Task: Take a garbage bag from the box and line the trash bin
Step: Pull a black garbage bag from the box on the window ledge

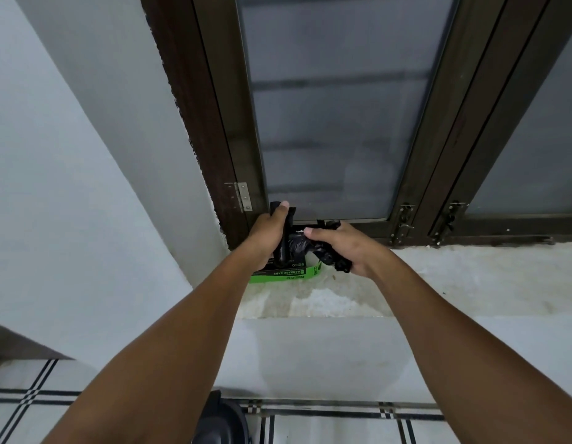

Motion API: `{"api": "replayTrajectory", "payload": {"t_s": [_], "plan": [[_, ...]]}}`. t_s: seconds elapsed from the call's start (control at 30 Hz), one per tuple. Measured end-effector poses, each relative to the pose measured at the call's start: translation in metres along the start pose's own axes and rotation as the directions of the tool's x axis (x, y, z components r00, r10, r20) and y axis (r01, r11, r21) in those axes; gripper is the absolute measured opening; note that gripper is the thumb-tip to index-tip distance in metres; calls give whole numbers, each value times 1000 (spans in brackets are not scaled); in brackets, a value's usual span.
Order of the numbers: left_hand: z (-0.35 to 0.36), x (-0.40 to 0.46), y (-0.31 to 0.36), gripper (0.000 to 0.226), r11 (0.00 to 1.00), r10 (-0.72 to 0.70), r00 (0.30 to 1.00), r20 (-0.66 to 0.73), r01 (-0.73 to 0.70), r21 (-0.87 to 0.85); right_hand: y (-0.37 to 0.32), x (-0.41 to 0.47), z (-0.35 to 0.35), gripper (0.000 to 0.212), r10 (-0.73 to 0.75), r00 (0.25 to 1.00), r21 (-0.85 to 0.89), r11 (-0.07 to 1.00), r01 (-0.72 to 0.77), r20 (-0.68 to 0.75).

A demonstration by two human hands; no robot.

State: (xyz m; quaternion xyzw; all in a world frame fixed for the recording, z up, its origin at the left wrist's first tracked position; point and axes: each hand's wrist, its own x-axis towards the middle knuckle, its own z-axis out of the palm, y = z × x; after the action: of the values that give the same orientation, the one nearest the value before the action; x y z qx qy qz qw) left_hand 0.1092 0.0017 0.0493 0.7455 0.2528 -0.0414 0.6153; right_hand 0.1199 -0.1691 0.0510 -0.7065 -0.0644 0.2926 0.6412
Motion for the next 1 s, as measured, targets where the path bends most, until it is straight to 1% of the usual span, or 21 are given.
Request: {"api": "replayTrajectory", "payload": {"t_s": [0.1, 0.17, 0.23, 0.33, 0.37, 0.4, 0.47, 0.5, 0.53, 0.57, 0.63, 0.7, 0.73, 0.77, 0.83, 0.87, 0.93, 1.0], "plan": [[6, 3, -1, 53, 975, -68, 997, 36, 74, -207, 6, -2, 11, 23, 11, 999, 288, 958, 3, -46], [11, 2, -1, 49, 938, -100, 993, 59, 114, -327, 9, 0, 18, 15, 34, 996, 443, 896, 7, -84], [17, 2, -2, 48, 903, -118, 992, 53, 130, -410, 12, 4, 23, 9, 42, 992, 530, 848, 27, -118], [26, 0, -3, 48, 820, -155, 987, 48, 156, -551, 19, 10, 31, 13, 72, 988, 632, 774, 30, -135], [30, 1, -2, 49, 779, -169, 984, 49, 165, -605, 20, 11, 32, 16, 85, 988, 684, 729, 25, -127], [31, 0, -2, 49, 727, -179, 983, 41, 160, -668, 21, 12, 33, 16, 93, 989, 755, 655, 26, -115], [26, 2, -4, 48, 629, -243, 970, 2, 159, -761, 18, 11, 25, 16, 98, 986, 894, 441, 75, -131], [23, 4, -7, 48, 601, -281, 960, -24, 156, -784, 14, 11, 17, 15, 108, 981, 923, 369, 113, -164], [20, 4, -12, 47, 597, -306, 951, -43, 156, -787, 12, 12, 7, 13, 132, 971, 924, 354, 143, -201], [17, 3, -17, 47, 616, -317, 947, -52, 164, -770, 9, 13, -2, 13, 147, 963, 909, 387, 152, -223], [17, 6, -26, 49, 668, -300, 952, -52, 171, -724, 10, 17, -15, 15, 175, 954, 829, 548, 112, -244], [19, 12, -32, 57, 761, -258, 964, -68, 159, -628, 15, 23, -21, 17, 209, 940, 644, 765, 13, -268], [20, 15, -33, 63, 814, -234, 969, -81, 150, -561, 18, 25, -23, 19, 218, 930, 513, 857, -38, -297], [21, 16, -32, 70, 860, -210, 973, -97, 136, -491, 20, 26, -24, 25, 222, 918, 387, 918, -83, -329], [21, 16, -28, 75, 916, -171, 978, -120, 112, -386, 25, 28, -26, 39, 206, 906, 188, 972, -144, -370], [21, 15, -26, 73, 935, -143, 981, -133, 90, -343, 28, 29, -28, 44, 194, 910, 101, 980, -169, -366], [21, 18, -26, 59, 958, -85, 983, -160, 36, -283, 32, 29, -30, 50, 192, 919, -36, 975, -217, -345], [23, 17, -26, 43, 966, -28, 987, -161, -15, -260, 36, 30, -34, 54, 213, 912, -133, 953, -274, -350]]}}
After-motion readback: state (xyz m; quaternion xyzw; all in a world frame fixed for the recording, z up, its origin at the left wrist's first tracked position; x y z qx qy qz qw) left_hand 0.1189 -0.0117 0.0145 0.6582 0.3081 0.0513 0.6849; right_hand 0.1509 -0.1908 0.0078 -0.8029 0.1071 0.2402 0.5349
